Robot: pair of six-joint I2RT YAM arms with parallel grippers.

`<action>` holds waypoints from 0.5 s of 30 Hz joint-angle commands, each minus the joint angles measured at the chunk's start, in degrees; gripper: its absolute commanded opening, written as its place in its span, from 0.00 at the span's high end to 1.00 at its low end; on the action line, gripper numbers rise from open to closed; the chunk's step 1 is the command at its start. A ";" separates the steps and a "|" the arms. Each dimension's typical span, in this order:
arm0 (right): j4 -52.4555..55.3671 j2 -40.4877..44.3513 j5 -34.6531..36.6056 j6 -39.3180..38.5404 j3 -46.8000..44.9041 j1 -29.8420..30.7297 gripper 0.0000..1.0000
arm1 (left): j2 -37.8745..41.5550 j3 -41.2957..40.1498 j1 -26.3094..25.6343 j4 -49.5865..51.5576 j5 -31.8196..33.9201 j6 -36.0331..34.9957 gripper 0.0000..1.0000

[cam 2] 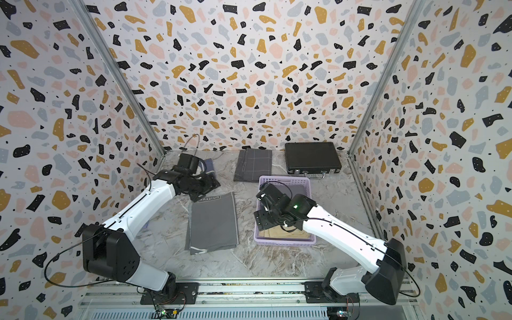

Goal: Put the folded pillowcase in the basket
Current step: Move the pillowcase to the center of the board, then pick up the pillowcase from the center of the board.

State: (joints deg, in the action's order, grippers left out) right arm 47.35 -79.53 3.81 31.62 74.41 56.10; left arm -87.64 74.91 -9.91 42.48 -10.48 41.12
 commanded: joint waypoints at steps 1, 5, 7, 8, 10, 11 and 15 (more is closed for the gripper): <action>-3.34 -6.83 -0.83 1.15 6.48 4.42 0.20 | -3.33 -1.16 7.12 8.92 -0.97 -9.01 0.17; -5.15 -17.01 -4.10 2.83 12.38 4.65 0.18 | -4.77 -3.47 9.16 6.16 3.25 -11.20 0.16; -4.24 -21.52 -4.16 2.92 15.77 4.70 0.18 | -5.93 -3.15 9.30 5.97 2.88 -12.21 0.17; -4.03 -23.31 -4.47 2.82 17.03 4.71 0.17 | -6.46 -2.95 9.22 5.85 3.39 -13.07 0.17; -3.76 -26.81 -5.27 3.13 18.77 4.65 0.17 | -8.35 -2.18 9.38 6.05 6.12 -15.34 0.17; -4.11 -28.04 -5.93 3.48 18.93 4.68 0.17 | -9.41 -1.62 9.36 6.31 7.46 -16.50 0.16; -6.41 -30.87 -7.28 5.82 16.74 4.65 0.17 | -14.27 -0.44 10.49 5.98 7.21 -18.58 0.17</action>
State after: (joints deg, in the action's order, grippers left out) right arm 41.47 -111.00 -1.98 35.09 91.26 60.84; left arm -99.22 72.69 -0.23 47.99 -4.86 26.20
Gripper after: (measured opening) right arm 0.829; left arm 0.835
